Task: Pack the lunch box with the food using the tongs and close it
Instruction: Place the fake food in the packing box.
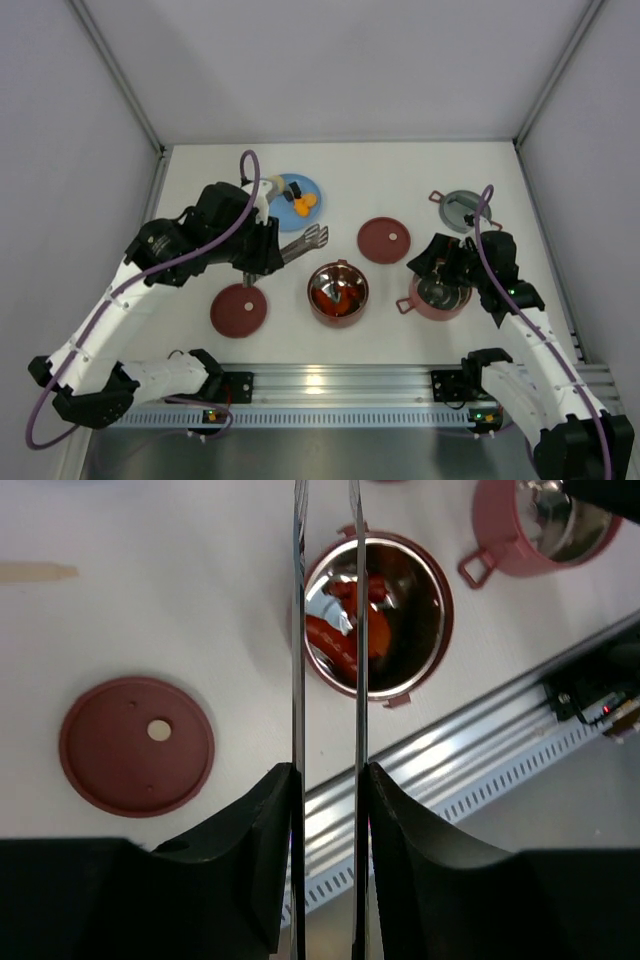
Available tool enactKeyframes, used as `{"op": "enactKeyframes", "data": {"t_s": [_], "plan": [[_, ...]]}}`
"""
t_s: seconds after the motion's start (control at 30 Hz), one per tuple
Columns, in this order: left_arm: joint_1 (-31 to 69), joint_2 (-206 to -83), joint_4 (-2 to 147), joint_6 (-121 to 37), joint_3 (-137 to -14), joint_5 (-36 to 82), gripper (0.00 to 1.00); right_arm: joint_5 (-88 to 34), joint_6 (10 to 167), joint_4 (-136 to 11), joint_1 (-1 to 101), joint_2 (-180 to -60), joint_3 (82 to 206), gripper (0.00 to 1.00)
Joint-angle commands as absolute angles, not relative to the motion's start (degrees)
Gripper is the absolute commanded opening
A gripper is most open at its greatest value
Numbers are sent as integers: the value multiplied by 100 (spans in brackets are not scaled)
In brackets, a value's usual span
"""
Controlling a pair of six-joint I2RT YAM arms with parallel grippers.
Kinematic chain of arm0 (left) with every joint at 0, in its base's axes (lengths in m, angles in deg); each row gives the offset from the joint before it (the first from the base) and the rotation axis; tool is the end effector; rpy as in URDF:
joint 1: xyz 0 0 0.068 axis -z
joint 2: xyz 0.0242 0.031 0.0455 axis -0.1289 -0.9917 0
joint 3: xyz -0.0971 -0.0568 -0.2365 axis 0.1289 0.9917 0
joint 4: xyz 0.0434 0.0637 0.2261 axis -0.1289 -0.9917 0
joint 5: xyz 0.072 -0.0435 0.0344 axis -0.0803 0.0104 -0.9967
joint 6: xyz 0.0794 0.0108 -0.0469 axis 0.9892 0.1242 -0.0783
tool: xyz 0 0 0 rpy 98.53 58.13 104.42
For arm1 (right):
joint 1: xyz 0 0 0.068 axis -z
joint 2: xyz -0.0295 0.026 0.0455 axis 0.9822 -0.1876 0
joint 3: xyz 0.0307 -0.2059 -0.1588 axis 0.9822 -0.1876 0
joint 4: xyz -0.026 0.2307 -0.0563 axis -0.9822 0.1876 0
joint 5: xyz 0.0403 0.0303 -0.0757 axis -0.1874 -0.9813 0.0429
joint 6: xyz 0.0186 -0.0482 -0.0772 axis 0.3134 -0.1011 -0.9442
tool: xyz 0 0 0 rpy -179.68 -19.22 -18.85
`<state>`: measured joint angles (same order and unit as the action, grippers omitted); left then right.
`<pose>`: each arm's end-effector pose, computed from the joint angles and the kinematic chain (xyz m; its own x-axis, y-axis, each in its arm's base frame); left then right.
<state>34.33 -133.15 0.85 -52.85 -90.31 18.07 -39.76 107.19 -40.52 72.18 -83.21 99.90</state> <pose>0.1425 -0.1342 0.3679 -0.7671 0.1739 -0.6175 0.4365 0.8469 -0.3037 0.1869 0.0527 0.2117 -0.6895 0.3224 -0.6486 -0.1138 0.8362 0.5366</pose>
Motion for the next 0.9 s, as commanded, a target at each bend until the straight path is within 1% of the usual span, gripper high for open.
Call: {"op": "enactKeyframes", "data": {"t_s": [0.0,0.17,0.4,0.5,0.67,0.87], "plan": [[3434,-13758,343,-5432,-9510,594,39,-4016,10657,-4067,7277,-8235,10153,99],[3224,-14600,624,-5388,-9845,-218,41,-4148,10674,-4094,7286,-8305,10153,100],[2425,-15639,1371,-5257,-9854,-175,41,-4350,10683,-4155,7277,-8455,10161,99],[2292,-16052,1644,-5221,-9863,-16,41,-4359,10683,-4164,7277,-8490,10188,100],[2221,-16605,1917,-5151,-10012,203,45,-4333,10692,-4156,7277,-8499,10205,99],[2195,-16914,2084,-5168,-10091,256,47,-4280,10683,-4103,7277,-8481,10188,100]]}}
